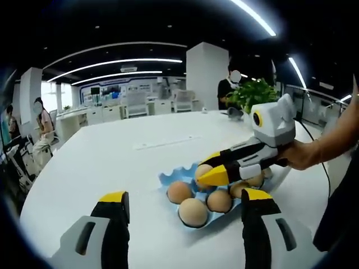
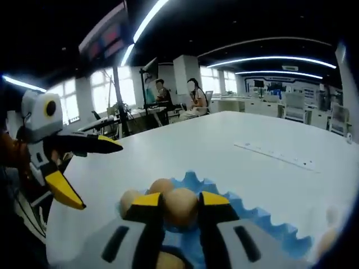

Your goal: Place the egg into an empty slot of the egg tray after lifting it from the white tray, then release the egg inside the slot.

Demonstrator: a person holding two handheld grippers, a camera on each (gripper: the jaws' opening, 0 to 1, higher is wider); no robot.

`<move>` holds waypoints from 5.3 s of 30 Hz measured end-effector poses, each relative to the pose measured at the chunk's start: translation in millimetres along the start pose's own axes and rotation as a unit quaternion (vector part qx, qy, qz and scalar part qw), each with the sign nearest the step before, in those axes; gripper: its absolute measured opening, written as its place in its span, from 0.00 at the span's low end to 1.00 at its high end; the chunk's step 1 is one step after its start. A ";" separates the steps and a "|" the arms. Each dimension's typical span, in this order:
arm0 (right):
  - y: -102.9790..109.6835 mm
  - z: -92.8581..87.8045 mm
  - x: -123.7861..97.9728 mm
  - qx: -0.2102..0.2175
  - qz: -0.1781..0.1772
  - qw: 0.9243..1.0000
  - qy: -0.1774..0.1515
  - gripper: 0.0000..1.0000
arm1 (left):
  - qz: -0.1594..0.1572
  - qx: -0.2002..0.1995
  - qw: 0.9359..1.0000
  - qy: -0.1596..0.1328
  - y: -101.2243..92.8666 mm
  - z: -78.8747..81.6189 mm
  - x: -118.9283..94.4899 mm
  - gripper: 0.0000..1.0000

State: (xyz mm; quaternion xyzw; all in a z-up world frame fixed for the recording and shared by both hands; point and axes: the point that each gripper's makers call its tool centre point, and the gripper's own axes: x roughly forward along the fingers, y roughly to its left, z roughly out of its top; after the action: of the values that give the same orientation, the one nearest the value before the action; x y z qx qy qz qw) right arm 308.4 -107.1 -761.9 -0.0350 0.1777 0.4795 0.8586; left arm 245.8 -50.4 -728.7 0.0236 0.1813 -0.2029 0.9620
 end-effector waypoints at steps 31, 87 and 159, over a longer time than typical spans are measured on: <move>-0.8 -12.0 -0.8 0.016 0.009 1.000 0.022 0.25 | -0.004 0.005 1.000 -0.002 -6.1 1.1 2.1 0.81; -177.7 -73.8 -265.1 0.097 -0.377 0.921 -0.014 0.24 | -0.018 0.019 1.000 -0.005 -21.5 13.5 5.1 0.80; -88.8 0.9 -150.9 0.090 -0.190 0.977 -0.046 0.25 | -0.004 0.023 1.000 -0.005 -14.4 9.7 -1.8 0.78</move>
State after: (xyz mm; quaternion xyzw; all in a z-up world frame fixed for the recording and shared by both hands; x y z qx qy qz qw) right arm 310.9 -277.0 -719.8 0.0315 0.1702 0.2906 0.9411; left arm 241.8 -64.1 -718.6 0.0438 0.1715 -0.2115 0.9612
